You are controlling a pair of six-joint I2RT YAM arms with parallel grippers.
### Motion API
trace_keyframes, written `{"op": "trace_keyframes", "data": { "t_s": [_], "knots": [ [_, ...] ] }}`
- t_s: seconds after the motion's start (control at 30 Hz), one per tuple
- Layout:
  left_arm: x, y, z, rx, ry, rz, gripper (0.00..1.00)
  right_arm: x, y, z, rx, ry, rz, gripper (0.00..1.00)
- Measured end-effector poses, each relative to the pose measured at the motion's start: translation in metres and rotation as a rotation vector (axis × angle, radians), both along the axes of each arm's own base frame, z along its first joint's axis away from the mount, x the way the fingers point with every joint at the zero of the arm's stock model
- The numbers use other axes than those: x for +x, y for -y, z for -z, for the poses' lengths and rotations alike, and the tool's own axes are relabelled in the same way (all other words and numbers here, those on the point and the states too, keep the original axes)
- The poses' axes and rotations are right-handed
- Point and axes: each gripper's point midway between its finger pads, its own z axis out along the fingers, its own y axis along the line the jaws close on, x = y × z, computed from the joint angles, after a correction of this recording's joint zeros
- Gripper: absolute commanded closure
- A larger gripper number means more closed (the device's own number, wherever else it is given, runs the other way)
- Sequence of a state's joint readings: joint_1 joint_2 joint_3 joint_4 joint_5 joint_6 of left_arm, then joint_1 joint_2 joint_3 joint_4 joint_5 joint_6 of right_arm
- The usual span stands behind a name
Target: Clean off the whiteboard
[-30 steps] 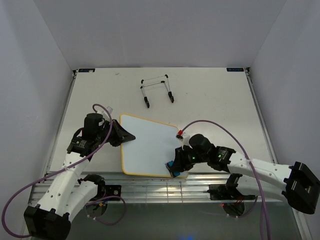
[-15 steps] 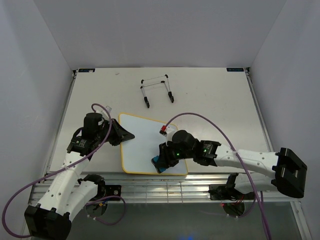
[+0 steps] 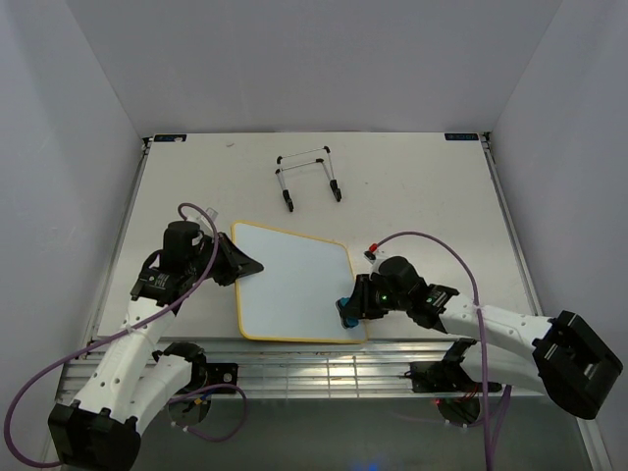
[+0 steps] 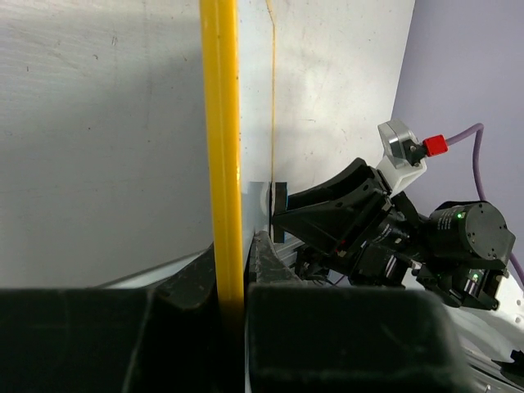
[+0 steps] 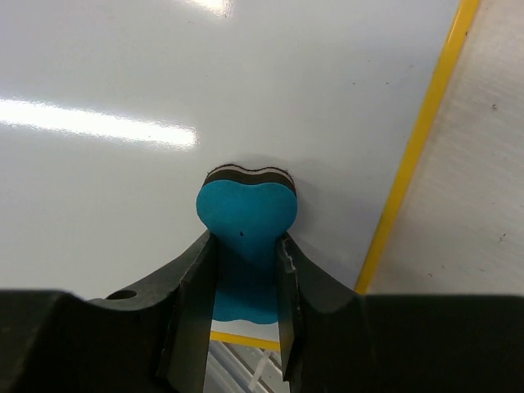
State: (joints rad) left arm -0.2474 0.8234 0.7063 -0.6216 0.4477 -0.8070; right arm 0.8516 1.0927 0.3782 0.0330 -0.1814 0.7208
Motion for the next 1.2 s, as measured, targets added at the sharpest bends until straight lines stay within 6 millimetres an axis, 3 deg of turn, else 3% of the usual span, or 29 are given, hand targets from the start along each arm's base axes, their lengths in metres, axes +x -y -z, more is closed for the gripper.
{"op": "trace_keyframes", "data": {
  "t_s": [0.33, 0.53, 0.63, 0.8, 0.87, 1.03, 1.1, 1.2],
  "knots": [
    [0.004, -0.005, -0.003, 0.006, 0.007, -0.034, 1.0, 0.015, -0.005, -0.001, -0.069, -0.021, 0.0, 0.92],
    [0.004, -0.005, -0.003, 0.004, 0.009, -0.033, 1.0, 0.013, -0.012, -0.011, -0.107, -0.02, -0.063, 0.92],
    [0.005, -0.004, -0.004, 0.003, 0.013, -0.031, 1.0, 0.006, -0.037, -0.035, -0.083, -0.001, -0.147, 0.92],
    [0.007, -0.002, -0.006, 0.0, 0.027, -0.025, 1.0, -0.003, -0.109, -0.102, 0.067, 0.094, -0.311, 0.92],
    [0.007, -0.002, -0.006, 0.0, 0.028, -0.025, 1.0, 0.001, -0.119, -0.108, 0.085, 0.116, -0.322, 0.92],
    [0.006, -0.003, -0.001, 0.007, 0.008, -0.031, 1.0, 0.016, -0.107, -0.083, 0.071, 0.094, -0.282, 0.92],
    [0.006, -0.003, -0.001, 0.007, 0.008, -0.032, 1.0, 0.026, -0.089, -0.066, 0.067, 0.084, -0.24, 0.92],
    [0.006, -0.003, -0.001, 0.007, 0.008, -0.031, 1.0, 0.044, -0.045, -0.026, 0.014, 0.034, -0.124, 0.92]
  ]
}}
